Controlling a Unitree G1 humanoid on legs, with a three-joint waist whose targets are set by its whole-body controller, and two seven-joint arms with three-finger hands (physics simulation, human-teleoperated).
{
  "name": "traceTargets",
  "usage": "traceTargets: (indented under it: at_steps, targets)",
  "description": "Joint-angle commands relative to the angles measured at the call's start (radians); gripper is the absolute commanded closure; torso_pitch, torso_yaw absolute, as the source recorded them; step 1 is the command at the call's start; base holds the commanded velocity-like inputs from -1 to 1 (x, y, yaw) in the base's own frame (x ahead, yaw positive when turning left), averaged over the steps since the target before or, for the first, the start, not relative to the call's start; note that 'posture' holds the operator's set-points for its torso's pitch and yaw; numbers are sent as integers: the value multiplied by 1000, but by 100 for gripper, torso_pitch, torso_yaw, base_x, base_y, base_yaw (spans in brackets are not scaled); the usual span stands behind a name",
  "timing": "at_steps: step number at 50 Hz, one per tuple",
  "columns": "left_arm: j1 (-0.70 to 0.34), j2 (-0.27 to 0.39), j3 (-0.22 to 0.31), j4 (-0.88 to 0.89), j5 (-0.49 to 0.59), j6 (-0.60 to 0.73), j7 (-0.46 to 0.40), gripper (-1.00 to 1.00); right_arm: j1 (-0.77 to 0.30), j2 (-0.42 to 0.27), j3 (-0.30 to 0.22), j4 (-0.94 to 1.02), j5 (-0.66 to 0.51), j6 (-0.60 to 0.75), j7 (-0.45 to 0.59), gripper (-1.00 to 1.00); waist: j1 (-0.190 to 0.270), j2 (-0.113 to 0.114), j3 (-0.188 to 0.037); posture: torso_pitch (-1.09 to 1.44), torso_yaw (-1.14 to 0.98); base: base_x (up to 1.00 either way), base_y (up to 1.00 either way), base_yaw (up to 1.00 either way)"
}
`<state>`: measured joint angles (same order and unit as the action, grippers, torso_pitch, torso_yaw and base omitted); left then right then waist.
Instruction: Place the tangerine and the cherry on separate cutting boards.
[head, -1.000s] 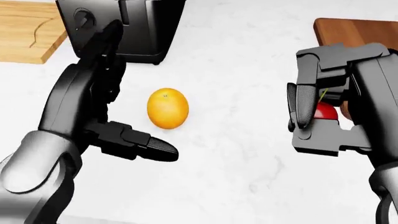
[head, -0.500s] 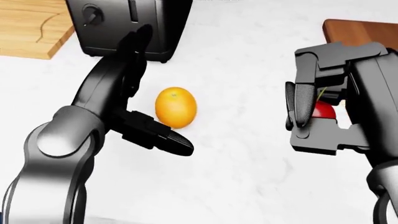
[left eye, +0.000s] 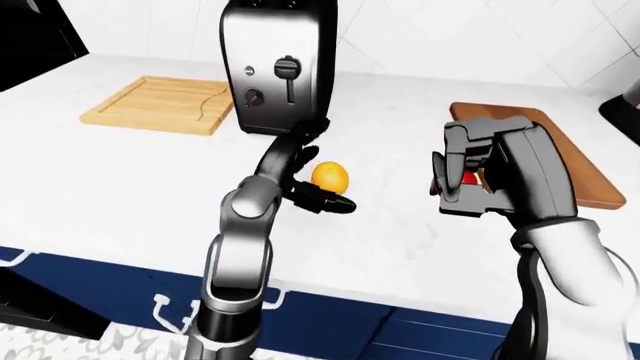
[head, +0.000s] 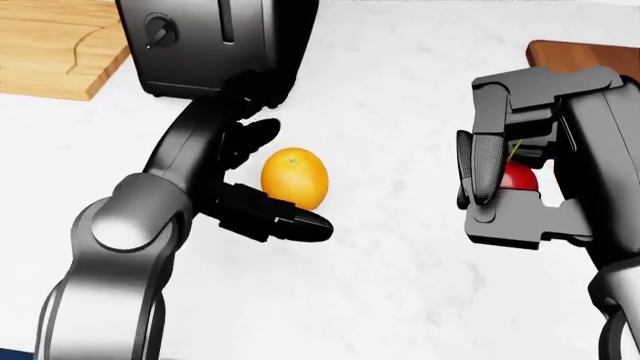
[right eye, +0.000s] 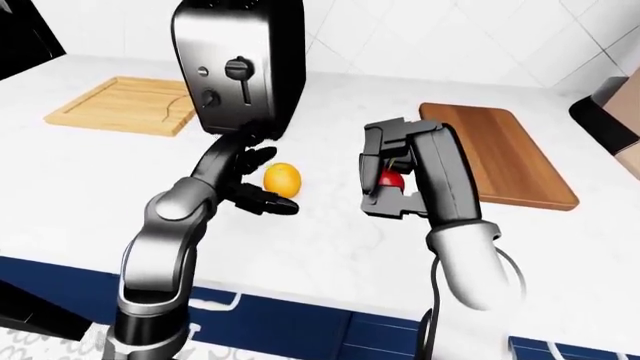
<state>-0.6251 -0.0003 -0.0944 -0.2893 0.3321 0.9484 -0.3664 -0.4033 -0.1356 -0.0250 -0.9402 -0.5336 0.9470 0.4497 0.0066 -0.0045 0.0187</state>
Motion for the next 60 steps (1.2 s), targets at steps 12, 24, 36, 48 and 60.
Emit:
traceTargets:
  at_steps: [12, 24, 36, 48, 60]
  targets:
    - [2, -26, -12, 37, 51, -119, 9, -20, -16, -2, -5, -20, -5, -24, -9, 100, 2, -4, -21, 0, 0, 0, 0, 0]
    - [26, -37, -16, 2, 84, -137, 11, 98, -6, -1, -7, -12, -4, -39, -10, 100, 2, -2, -27, 0, 0, 0, 0, 0]
    - [-12, 9, 9, -309, 106, 91, -56, 100, -154, -88, -33, -28, -67, 105, 80, 100, -2, -1, -15, 0, 0, 0, 0, 0]
    - [-88, 73, 54, -426, 90, 229, -72, 100, -436, -344, -31, 21, -208, 405, 301, 100, 3, -5, 2, 0, 0, 0, 0, 0]
    - [-97, 109, 78, -444, 25, 244, -32, 100, -577, -371, -119, 275, -168, 496, 353, 100, 4, -2, 4, 0, 0, 0, 0, 0]
